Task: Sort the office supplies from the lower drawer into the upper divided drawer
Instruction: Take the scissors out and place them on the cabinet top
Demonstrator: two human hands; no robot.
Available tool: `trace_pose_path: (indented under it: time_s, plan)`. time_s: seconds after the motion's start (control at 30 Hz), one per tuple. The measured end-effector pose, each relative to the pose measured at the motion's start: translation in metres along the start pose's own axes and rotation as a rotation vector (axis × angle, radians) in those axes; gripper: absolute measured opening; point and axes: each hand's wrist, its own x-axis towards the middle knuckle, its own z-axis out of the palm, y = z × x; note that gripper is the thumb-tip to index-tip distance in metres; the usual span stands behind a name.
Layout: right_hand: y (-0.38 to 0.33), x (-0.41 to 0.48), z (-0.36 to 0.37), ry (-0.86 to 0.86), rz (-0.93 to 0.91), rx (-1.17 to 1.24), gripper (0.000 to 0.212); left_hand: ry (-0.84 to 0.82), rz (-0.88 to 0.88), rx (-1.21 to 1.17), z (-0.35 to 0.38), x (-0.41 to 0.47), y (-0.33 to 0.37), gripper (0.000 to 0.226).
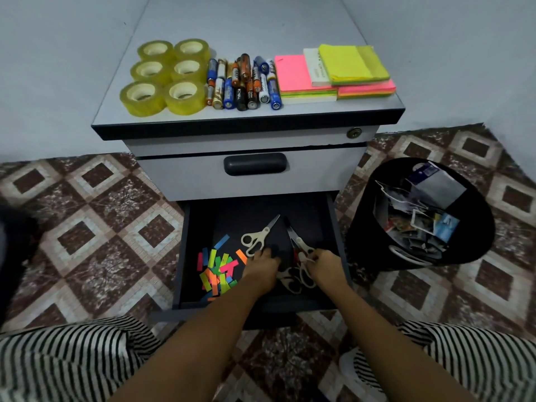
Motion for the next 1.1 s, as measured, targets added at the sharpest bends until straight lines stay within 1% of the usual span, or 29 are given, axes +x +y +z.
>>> trace_pose_path:
  time_s: [0.07, 0.1, 0.23, 0.3, 0.4, 0.5, 0.53, 0.6, 0.7, 0.8, 0.83, 0.9, 1.03, 1.1]
  plan:
    - [0.000, 0.000, 0.000, 0.004, -0.010, 0.018, 0.035, -0.051, 0.020, -0.034, -0.002, 0.000, -0.003, 0.035]
    - [-0.001, -0.001, -0.001, 0.004, -0.019, 0.022, 0.034, -0.064, 0.029, -0.086, -0.004, -0.001, -0.005, 0.030]
    - [-0.004, -0.011, -0.005, 0.017, -0.069, 0.071, 0.037, -0.080, 0.030, -0.377, -0.021, -0.014, -0.011, 0.026]
    - [-0.007, -0.017, -0.008, 0.023, -0.088, 0.115, 0.039, -0.080, -0.002, -0.415, -0.033, -0.023, -0.013, 0.023]
    - [-0.012, -0.024, -0.018, 0.070, -0.063, 0.148, 0.027, -0.051, -0.069, -0.452, -0.042, -0.031, -0.021, 0.010]
    - [-0.019, -0.031, -0.032, 0.119, -0.080, 0.173, 0.020, 0.051, -0.110, -0.596, -0.050, -0.042, -0.025, 0.023]
    - [-0.023, -0.036, -0.039, 0.133, -0.099, 0.187, 0.019, 0.096, -0.100, -0.667, -0.059, -0.051, -0.025, 0.026]
    - [-0.027, -0.044, -0.050, 0.131, -0.132, 0.215, 0.016, 0.147, -0.064, -0.806, -0.072, -0.066, -0.023, 0.019]
    - [-0.036, -0.060, -0.070, 0.111, -0.191, 0.286, 0.007, 0.126, 0.009, -1.001, -0.094, -0.091, -0.023, 0.012]
    - [-0.045, -0.082, -0.092, 0.097, -0.252, 0.356, 0.013, 0.119, 0.087, -1.136, -0.118, -0.114, -0.024, 0.011]
    - [-0.053, -0.091, -0.104, 0.094, -0.289, 0.373, 0.014, 0.151, 0.122, -1.165, -0.133, -0.121, -0.023, 0.012]
    - [-0.062, -0.104, -0.118, 0.072, -0.335, 0.405, 0.013, 0.150, 0.147, -1.260, -0.150, -0.130, -0.022, 0.014]
    - [-0.094, -0.123, -0.155, 0.128, -0.420, 0.552, 0.015, 0.191, 0.229, -1.407, -0.193, -0.143, -0.014, 0.016]
    - [-0.112, -0.125, -0.170, 0.139, -0.435, 0.607, 0.015, 0.223, 0.236, -1.475, -0.214, -0.146, -0.009, 0.015]
